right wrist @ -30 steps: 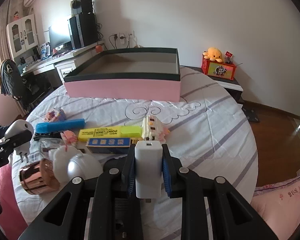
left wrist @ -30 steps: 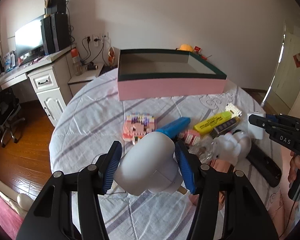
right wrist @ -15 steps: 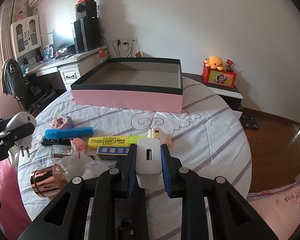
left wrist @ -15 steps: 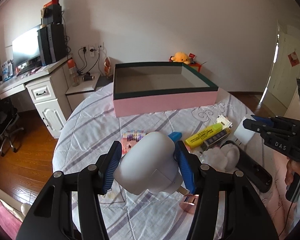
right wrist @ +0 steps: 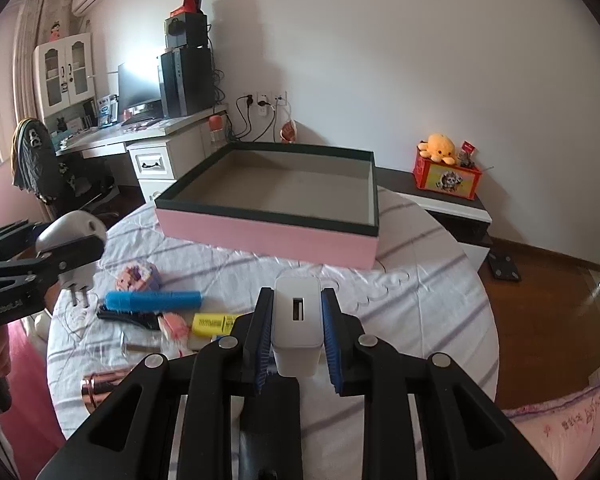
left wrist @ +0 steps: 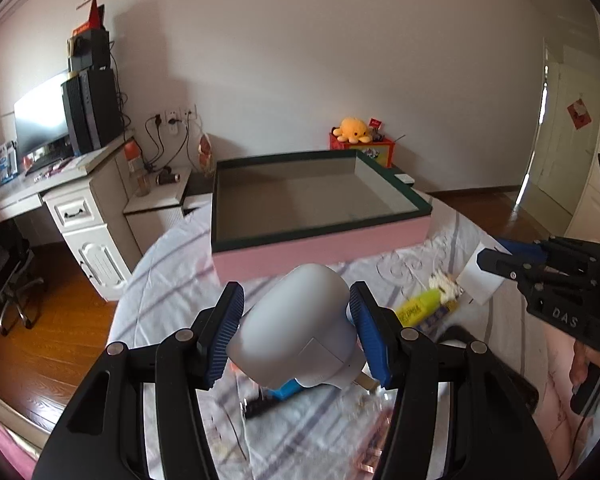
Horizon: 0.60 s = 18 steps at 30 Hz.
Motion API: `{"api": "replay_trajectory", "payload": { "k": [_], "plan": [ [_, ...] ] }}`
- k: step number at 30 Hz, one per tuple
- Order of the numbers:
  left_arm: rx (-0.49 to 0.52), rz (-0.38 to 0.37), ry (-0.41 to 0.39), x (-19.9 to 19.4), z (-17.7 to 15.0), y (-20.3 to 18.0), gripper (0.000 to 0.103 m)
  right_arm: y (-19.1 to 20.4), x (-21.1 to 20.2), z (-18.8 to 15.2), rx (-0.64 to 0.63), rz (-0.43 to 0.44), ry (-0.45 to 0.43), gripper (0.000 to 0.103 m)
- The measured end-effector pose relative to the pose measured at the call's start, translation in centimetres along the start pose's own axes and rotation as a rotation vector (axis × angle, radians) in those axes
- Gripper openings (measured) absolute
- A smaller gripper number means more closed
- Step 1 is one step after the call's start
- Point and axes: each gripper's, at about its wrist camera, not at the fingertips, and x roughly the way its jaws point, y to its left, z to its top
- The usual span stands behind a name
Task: Organize rigid objects
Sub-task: 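Carry both white items into the pink box and open both tools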
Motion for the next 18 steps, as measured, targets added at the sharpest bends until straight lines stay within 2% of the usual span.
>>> {"api": "replay_trajectory", "payload": {
  "k": [8,18],
  "plan": [
    [0.028,0.005,-0.027,2.7,3.8,-0.5,0.056,-0.2,1.7,2.8,-0.025,0.012,-0.022,0.023],
    [0.029,0.006,-0.015,8.9,9.2,0.7,0.056,-0.9,5.2,8.3,-0.059,0.018,-0.062,0.023]
  ]
}}
